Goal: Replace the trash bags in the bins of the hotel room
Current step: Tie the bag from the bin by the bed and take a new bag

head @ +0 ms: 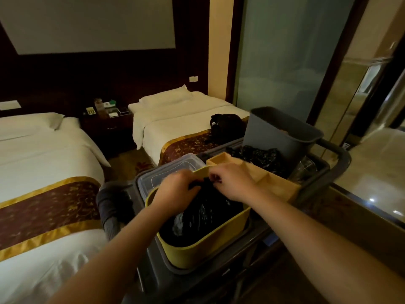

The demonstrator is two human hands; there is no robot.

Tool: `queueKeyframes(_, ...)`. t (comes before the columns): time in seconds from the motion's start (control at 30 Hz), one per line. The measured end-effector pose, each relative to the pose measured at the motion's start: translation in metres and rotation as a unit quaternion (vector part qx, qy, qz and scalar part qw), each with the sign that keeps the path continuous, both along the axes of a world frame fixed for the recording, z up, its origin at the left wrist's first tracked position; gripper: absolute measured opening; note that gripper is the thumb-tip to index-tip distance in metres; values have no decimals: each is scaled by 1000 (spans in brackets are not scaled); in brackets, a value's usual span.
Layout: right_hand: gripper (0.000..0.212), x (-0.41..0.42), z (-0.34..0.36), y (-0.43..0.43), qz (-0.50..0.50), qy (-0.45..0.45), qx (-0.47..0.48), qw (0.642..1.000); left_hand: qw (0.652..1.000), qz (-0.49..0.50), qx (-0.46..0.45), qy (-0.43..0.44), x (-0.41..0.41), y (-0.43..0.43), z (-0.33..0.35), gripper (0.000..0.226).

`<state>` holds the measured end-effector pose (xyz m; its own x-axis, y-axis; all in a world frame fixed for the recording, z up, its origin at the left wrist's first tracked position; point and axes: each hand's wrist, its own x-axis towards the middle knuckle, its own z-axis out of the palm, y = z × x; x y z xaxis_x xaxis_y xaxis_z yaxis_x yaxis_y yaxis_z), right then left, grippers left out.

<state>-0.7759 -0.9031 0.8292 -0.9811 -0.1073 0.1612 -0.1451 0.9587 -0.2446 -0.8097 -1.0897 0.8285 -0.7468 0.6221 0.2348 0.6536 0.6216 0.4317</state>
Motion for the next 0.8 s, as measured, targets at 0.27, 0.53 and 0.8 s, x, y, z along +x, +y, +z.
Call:
queueKeyframes(0.27, 23, -19, -47, 5, -5, -190, 120, 974, 926, -71, -349, -125, -2, 2, -53, 55)
queueKeyframes(0.53, 28, -12, -51, 4, -2, -238, 91, 967, 957, -27, -279, -71, 3, -1, -57, 58)
queueKeyframes(0.8, 29, 13, -26, 4, -17, -74, 21, 997, 983, 69, -168, 3, 14, 2, -37, 64)
